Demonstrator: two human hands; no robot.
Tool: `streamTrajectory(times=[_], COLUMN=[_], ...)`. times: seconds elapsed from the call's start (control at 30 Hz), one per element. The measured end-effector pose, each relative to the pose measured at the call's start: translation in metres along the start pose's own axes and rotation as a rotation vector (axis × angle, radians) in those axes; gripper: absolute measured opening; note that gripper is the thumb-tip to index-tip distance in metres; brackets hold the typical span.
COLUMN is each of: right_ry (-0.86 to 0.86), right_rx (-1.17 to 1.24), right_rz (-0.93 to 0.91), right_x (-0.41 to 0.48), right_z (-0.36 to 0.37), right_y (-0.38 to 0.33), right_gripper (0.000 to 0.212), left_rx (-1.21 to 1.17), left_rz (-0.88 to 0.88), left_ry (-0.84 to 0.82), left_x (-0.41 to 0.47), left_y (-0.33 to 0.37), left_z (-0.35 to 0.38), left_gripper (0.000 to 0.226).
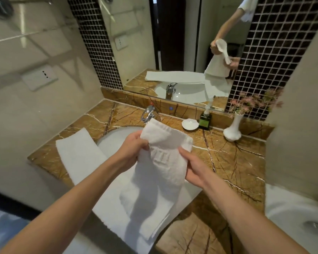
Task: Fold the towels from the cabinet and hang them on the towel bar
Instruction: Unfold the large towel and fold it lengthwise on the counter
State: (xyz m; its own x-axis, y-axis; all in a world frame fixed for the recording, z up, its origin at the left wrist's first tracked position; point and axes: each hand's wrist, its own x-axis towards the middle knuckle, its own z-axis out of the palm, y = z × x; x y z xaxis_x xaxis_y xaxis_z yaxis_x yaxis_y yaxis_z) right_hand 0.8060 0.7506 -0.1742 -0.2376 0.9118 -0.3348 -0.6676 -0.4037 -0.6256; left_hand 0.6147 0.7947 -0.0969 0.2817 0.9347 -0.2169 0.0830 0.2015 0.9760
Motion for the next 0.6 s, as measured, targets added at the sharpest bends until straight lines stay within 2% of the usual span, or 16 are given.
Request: streamTrajectory(times=[0.17, 0.27, 0.47, 0.53, 0.6], right_ry=[0.119, 0.176, 0.32, 0.34, 0.282], right_rx=[-0.296, -0.444, -0.611, -0.561, -0.453], right_rz=[-0.2, -0.305, -0.586, -0.685, -0.731], right_x=[-0.001, -0.007, -0.022, -0.028, -0.034], right_z=[0.024, 0.039, 0.068, 0.077, 0.084], right_y=[-0.024, -0.035, -0.063, -0.07, -0.076], right_gripper=[0.022, 0.026, 0.024, 0.036, 0.045], left_rx=[0.026, 0.115, 0.194, 0.233, 0.266], left_rz=[0.061, 0.201, 0.406, 0.488, 0.583], left_ry=[-0.005, 0.101, 0.215, 0.267, 0.305], left_x=[-0.002, -0.004, -0.016, -0.021, -0.027], left_y=[0.012, 0.027, 0.074, 0.09, 0.106], left_z=[-0.019, -0.017, -0.003, 0.004, 0.01], left_gripper=[0.026, 0.014, 0.011, 0.008, 0.006])
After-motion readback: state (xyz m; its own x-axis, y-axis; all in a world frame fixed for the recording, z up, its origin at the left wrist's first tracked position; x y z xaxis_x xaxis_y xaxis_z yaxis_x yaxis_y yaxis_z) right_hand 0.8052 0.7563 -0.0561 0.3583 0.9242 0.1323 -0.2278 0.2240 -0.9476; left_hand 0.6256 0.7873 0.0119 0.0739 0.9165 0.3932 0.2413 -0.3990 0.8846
